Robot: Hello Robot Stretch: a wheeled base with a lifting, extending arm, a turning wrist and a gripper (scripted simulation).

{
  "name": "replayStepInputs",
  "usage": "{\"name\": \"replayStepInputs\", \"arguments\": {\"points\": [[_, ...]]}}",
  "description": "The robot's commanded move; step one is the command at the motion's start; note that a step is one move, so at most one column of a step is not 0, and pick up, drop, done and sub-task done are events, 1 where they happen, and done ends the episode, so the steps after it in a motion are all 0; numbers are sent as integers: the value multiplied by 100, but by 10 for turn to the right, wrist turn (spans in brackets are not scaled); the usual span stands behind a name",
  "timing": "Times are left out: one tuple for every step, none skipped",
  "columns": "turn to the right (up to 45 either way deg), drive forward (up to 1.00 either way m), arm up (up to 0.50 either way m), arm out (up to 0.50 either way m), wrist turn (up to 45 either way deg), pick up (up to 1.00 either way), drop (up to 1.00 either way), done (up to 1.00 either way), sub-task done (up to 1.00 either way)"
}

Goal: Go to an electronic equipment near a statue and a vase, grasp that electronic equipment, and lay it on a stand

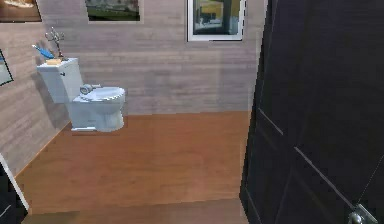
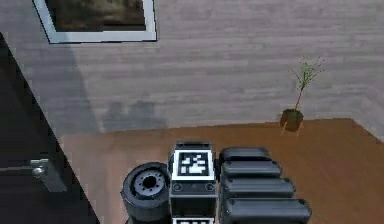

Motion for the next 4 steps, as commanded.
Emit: {"name": "replayStepInputs", "arguments": {"points": [[30, 0, 0, 0, 0, 0, 0, 0, 0], [-450, 0, 0, 0, 0, 0, 0, 0, 0], [-90, 0, 0, 0, 0, 0, 0, 0, 0], [0, 15, 0, 0, 0, 0, 0, 0, 0]]}}
